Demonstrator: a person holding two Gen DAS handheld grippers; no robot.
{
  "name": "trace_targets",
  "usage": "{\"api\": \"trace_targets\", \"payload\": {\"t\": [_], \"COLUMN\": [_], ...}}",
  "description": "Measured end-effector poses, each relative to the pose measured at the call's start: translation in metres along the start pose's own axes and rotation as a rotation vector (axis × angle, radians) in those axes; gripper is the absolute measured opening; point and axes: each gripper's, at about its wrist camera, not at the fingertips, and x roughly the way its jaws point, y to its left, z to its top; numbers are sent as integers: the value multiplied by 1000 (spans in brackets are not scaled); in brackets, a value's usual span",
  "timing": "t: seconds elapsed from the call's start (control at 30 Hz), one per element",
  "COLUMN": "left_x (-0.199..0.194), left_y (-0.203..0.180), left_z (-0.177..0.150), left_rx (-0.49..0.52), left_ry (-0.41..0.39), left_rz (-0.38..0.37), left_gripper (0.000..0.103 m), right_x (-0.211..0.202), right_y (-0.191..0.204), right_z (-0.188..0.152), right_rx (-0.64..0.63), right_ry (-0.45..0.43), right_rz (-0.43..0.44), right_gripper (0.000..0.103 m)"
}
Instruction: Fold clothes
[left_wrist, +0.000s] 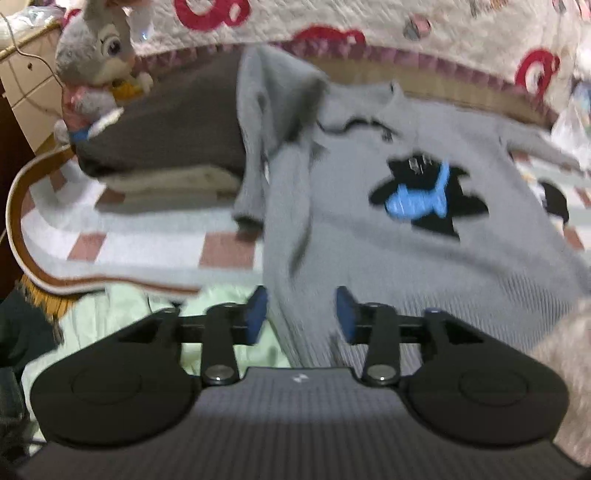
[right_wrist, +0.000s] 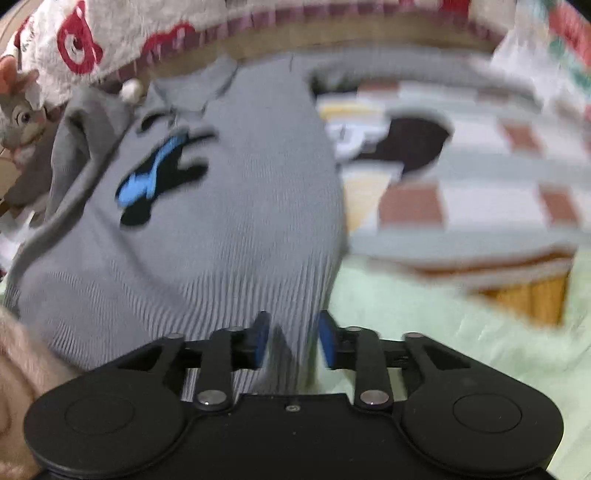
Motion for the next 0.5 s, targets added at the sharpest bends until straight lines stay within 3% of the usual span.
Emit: {"api": "trace_targets", "payload": {"t": [0.1,0.2,0.37,0.5], "left_x": [11,28,97,149], "left_y": [14,31,23,11], "left_z": [24,51,87,92], "left_rx": [-45,-76,54,64], "left_ry": [-47,-124,-106,-29], "left_rz": [8,-19,-23,-80], "left_gripper": [46,51,60,60], "right_x": [-15,-9,31,91], "right_y": [9,24,75,132], "right_z": [26,58,111,138], "right_rx": [-78,-171,-286,-443], "right_ry": [-124,-201,-266,-231], "right_rz": [-21,25,141,182], "right_gripper": [47,49,49,49]}}
